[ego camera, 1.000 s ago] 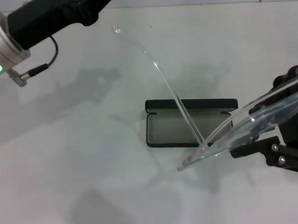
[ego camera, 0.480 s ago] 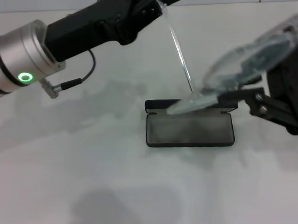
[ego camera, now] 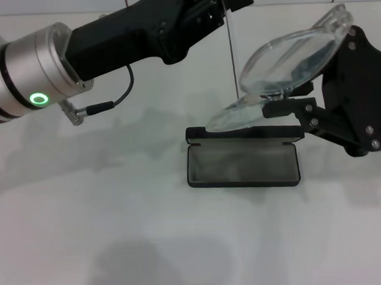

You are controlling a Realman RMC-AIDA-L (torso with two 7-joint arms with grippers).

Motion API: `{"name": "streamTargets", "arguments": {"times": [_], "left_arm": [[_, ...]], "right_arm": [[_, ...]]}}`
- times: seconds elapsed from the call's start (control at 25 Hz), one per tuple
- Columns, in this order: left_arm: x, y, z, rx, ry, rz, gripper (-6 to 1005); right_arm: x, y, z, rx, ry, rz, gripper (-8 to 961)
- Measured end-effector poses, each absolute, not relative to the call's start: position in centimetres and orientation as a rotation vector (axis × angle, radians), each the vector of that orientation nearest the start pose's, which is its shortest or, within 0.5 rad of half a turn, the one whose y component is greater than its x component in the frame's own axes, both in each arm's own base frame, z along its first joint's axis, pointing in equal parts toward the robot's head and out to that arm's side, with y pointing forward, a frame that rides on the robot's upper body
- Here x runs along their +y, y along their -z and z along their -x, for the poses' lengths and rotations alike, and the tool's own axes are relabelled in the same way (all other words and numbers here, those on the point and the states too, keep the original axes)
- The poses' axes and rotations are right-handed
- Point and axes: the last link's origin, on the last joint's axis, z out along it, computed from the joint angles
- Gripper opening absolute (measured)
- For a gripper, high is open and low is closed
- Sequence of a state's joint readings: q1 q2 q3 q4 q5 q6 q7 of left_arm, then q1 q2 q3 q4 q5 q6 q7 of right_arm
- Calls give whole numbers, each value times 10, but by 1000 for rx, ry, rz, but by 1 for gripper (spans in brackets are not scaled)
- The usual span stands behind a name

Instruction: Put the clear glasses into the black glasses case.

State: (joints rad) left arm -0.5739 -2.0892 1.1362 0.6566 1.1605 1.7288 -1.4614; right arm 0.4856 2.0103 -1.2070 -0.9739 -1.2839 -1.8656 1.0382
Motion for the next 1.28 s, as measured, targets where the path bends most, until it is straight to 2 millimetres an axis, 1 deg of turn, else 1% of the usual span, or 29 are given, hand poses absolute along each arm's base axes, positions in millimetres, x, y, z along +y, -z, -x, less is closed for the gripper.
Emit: {"name": "streamTargets", "arguments": {"times": [0.16, 0.56, 1.0, 1.28], "left_arm": [[322, -13, 138, -367, 1681, 2697, 108], [314, -7, 135, -323, 1686, 2752, 109], [319, -15, 141, -323, 1699, 2673, 109], [321, -15, 144, -336, 1688, 2655, 109]], "right_arm": [[300, -42, -141, -609, -1302, 2703, 56], [304, -38, -143, -563, -1292, 2704, 55], [300, -37, -145, -557, -1314, 2722, 56], [297, -37, -145, -562, -1332, 2727, 52]]}}
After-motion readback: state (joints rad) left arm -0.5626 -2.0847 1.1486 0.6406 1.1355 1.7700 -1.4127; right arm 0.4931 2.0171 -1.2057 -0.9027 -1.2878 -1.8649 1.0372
